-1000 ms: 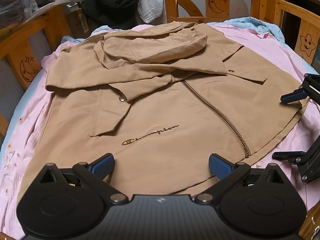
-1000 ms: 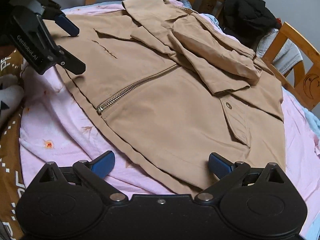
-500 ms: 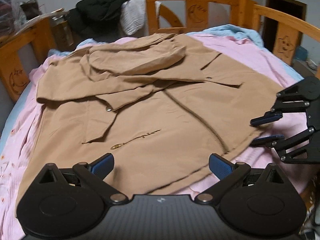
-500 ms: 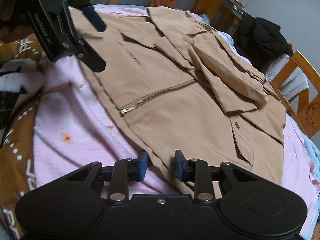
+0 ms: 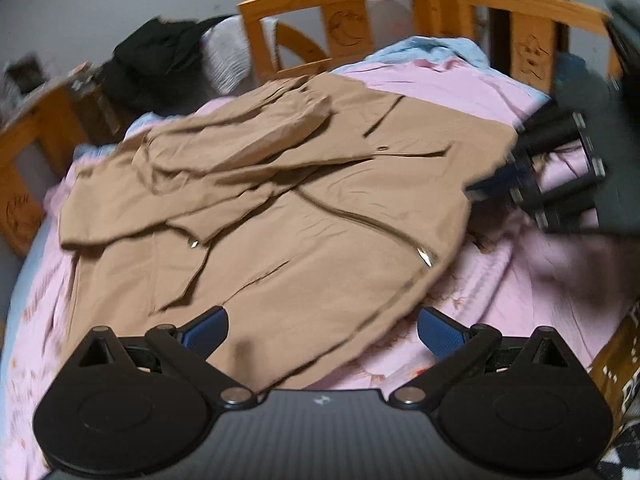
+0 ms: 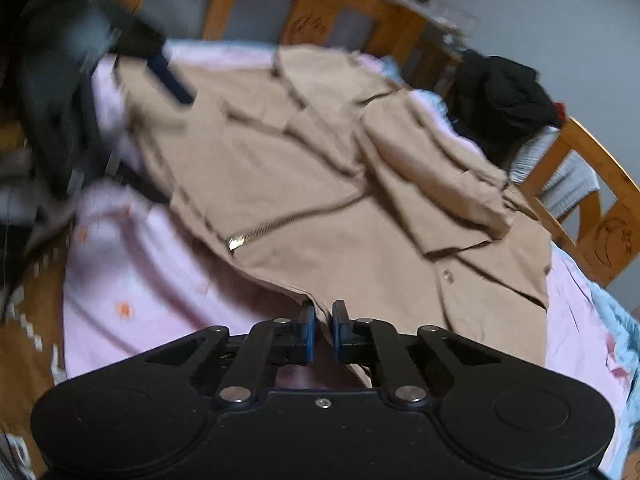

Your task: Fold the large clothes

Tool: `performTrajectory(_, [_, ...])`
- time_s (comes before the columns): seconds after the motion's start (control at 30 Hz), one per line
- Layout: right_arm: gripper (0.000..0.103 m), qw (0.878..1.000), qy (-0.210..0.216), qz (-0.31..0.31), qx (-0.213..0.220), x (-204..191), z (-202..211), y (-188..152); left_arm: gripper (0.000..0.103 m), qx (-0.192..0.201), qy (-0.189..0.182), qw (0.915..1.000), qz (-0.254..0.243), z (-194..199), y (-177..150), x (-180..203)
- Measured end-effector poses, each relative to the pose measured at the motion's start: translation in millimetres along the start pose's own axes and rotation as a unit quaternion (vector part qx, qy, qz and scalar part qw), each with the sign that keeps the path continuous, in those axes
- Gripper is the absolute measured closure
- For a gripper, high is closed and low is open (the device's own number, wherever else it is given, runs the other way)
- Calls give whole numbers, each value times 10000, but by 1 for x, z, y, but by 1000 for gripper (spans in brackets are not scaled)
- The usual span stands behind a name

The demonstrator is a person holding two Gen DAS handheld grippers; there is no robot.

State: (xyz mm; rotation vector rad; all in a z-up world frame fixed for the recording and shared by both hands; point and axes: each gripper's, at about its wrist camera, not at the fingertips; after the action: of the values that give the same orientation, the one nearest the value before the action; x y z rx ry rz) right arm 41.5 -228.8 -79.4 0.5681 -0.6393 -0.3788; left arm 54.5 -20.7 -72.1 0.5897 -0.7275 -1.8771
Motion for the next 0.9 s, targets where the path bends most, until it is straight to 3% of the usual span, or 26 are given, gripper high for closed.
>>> performTrajectory(0.07, [97, 9990, 6, -428, 139, 15, 5, 4, 2, 89, 152, 9997, -163, -4, 1, 7])
performTrajectory(0.13, [97, 9975, -19, -659, 253, 26, 10, 8, 17, 55, 458, 9986, -245, -10, 3, 9])
performTrajectory(0.23, [97, 9944, -93, -957, 427, 44, 18, 15, 32, 47, 955, 9946, -404, -11, 3, 1])
performTrajectory(0.43, [97, 9933, -185, -991, 559, 55, 22, 19, 37, 185, 1764, 9835, -356, 18, -11, -49])
performTrajectory(0.6, [98, 9952, -111, -842, 483, 49, 20, 13, 39, -90, 2114, 9772, -178, 31, -28, -85])
performTrajectory(0.67, [98, 9958, -73, -807, 421, 44, 19, 11, 62, -183, 2116, 9772, -9, 33, -29, -93])
performTrajectory(0.7, [98, 9963, -48, -773, 384, 41, 18, 10, 81, -229, 1970, 9801, 102, 33, -28, -97])
performTrajectory(0.73, [96, 9968, 3, -731, 329, 38, 16, 9, 91, -187, 1805, 9831, 262, 34, -23, -101])
performTrajectory(0.77, [95, 9975, 60, -668, 236, 34, 14, 8, 93, -101, 1801, 9829, 366, 35, -19, -102])
performTrajectory(0.83, [66, 9990, 78, -432, -39, 25, 9, 5, 98, 59, 1777, 9826, 530, 36, -7, -107])
performTrajectory(0.9, [59, 9995, 100, -163, -251, 17, 3, -1, 98, 252, 1706, 9820, 767, 40, 8, -115])
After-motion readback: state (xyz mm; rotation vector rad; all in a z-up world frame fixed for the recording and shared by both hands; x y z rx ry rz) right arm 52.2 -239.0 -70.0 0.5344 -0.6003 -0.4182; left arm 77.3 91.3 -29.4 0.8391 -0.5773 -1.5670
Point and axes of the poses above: each gripper's, at about its wrist camera, not at the fingertips, and z roughly against the way its jaws point, x to its right, y to its top, and after that the axes turned 11 degrees about z, right-handed
